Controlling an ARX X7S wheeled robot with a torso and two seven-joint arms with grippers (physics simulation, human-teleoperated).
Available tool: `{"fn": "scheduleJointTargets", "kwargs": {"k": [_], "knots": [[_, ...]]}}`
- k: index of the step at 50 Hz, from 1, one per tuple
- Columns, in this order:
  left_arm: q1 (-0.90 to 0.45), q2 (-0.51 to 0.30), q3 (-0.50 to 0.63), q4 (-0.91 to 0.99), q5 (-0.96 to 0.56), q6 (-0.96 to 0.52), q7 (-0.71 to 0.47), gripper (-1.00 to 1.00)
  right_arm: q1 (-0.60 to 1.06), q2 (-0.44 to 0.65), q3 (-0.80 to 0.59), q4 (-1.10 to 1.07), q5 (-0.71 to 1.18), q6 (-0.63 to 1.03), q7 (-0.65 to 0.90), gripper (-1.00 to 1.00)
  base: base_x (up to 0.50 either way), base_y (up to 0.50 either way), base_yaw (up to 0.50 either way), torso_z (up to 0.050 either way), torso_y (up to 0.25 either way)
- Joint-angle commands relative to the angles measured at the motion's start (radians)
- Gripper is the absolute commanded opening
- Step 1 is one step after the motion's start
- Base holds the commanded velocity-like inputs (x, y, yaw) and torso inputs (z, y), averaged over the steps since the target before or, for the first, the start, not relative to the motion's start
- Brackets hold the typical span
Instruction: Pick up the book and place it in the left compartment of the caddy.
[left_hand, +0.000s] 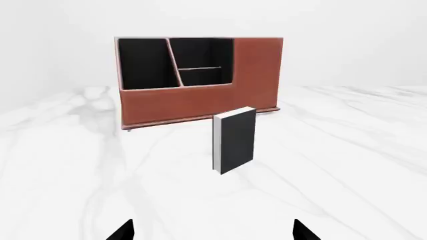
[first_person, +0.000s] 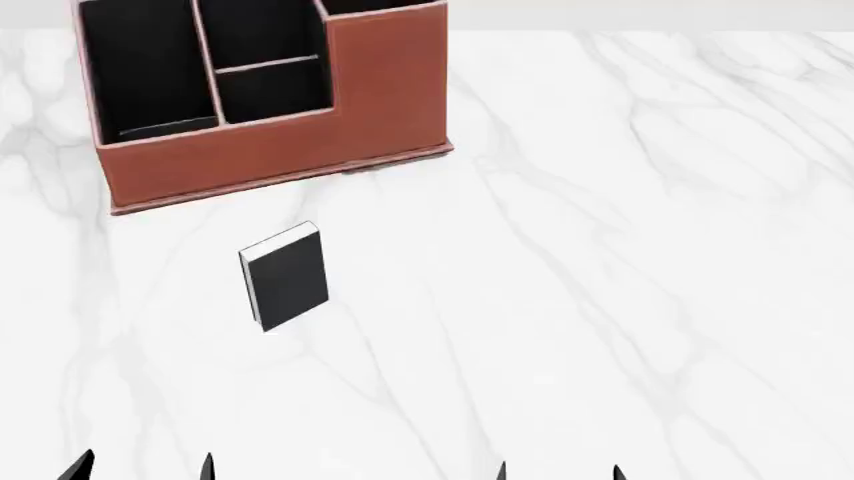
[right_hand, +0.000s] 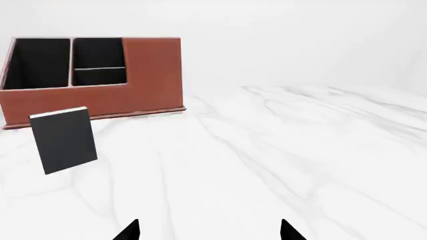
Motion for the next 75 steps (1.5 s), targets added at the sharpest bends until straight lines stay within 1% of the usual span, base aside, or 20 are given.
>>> {"fn": "scheduleJointTargets", "kwargs": {"k": [1, 11, 13, 14, 16, 17, 18, 19, 20, 21, 22, 35, 65, 72, 75], "knots": [[0.003, -0.016, 0.020, 0.004, -0.014, 0.001, -0.019, 1.00, -0.005, 0.015, -0.015, -0.006, 0.022, -0.003, 0.020, 1.00, 0.00, 0.00, 0.00, 0.000, 0.000], [-0.002, -0.045, 0.035, 0.021, -0.075, -0.018, -0.046, 1.00, -0.001, 0.043, -0.047, -0.004, 0.041, -0.019, 0.069, 1.00, 0.00, 0.00, 0.00, 0.000, 0.000], [-0.001, -0.048, 0.045, 0.017, -0.071, -0.012, -0.052, 1.00, -0.005, 0.046, -0.047, -0.005, 0.054, -0.033, 0.073, 1.00, 0.00, 0.00, 0.00, 0.000, 0.000], [0.002, -0.054, 0.061, 0.016, -0.046, -0.013, -0.060, 1.00, -0.007, 0.048, -0.046, -0.009, 0.058, -0.028, 0.077, 1.00, 0.00, 0.00, 0.00, 0.000, 0.000], [0.006, -0.055, 0.074, -0.009, -0.009, 0.040, -0.089, 1.00, -0.011, 0.052, -0.048, -0.014, 0.071, -0.026, 0.077, 1.00, 0.00, 0.00, 0.00, 0.000, 0.000], [0.011, -0.054, 0.065, 0.009, -0.082, 0.022, -0.049, 1.00, -0.013, 0.053, -0.048, -0.017, 0.077, -0.026, 0.078, 1.00, 0.00, 0.00, 0.00, 0.000, 0.000], [0.018, -0.062, 0.065, 0.031, -0.103, 0.003, -0.034, 1.00, -0.017, 0.055, -0.045, -0.021, 0.094, -0.033, 0.073, 1.00, 0.00, 0.00, 0.00, 0.000, 0.000], [0.017, -0.064, 0.071, 0.012, -0.062, 0.039, -0.062, 1.00, -0.018, 0.060, -0.051, -0.024, 0.097, -0.031, 0.065, 1.00, 0.00, 0.00, 0.00, 0.000, 0.000], [0.012, -0.064, 0.072, 0.004, -0.057, 0.038, -0.070, 1.00, -0.018, 0.063, -0.055, -0.028, 0.094, -0.024, 0.069, 1.00, 0.00, 0.00, 0.00, 0.000, 0.000], [0.005, -0.064, 0.065, 0.000, -0.097, 0.007, -0.053, 1.00, -0.018, 0.065, -0.061, -0.034, 0.082, -0.010, 0.079, 1.00, 0.02, 0.00, 0.50, 0.000, 0.000], [0.004, -0.066, 0.066, -0.001, -0.101, 0.011, -0.053, 1.00, -0.016, 0.066, -0.064, -0.034, 0.075, -0.002, 0.088, 1.00, 0.02, 0.00, 0.50, 0.000, 0.000], [0.010, -0.084, 0.080, -0.002, -0.113, 0.038, -0.072, 1.00, -0.017, 0.079, -0.091, -0.024, 0.075, -0.011, 0.115, 1.00, 0.03, 0.00, 0.50, 0.000, 0.000], [0.013, -0.117, 0.120, 0.022, -0.150, 0.016, -0.104, 1.00, -0.001, 0.114, -0.156, -0.027, 0.067, 0.016, 0.157, 1.00, 0.04, 0.01, 0.50, 0.000, 0.000], [0.013, -0.125, 0.131, 0.022, -0.155, 0.013, -0.105, 1.00, -0.009, 0.119, -0.157, -0.029, 0.096, -0.018, 0.149, 1.00, 0.09, 0.03, 0.50, 0.000, 0.000], [0.011, -0.128, 0.133, 0.025, -0.159, 0.010, -0.107, 1.00, -0.008, 0.120, -0.147, -0.039, 0.118, 0.004, 0.153, 1.00, 0.00, 0.00, 0.00, 0.000, 0.000]]}}
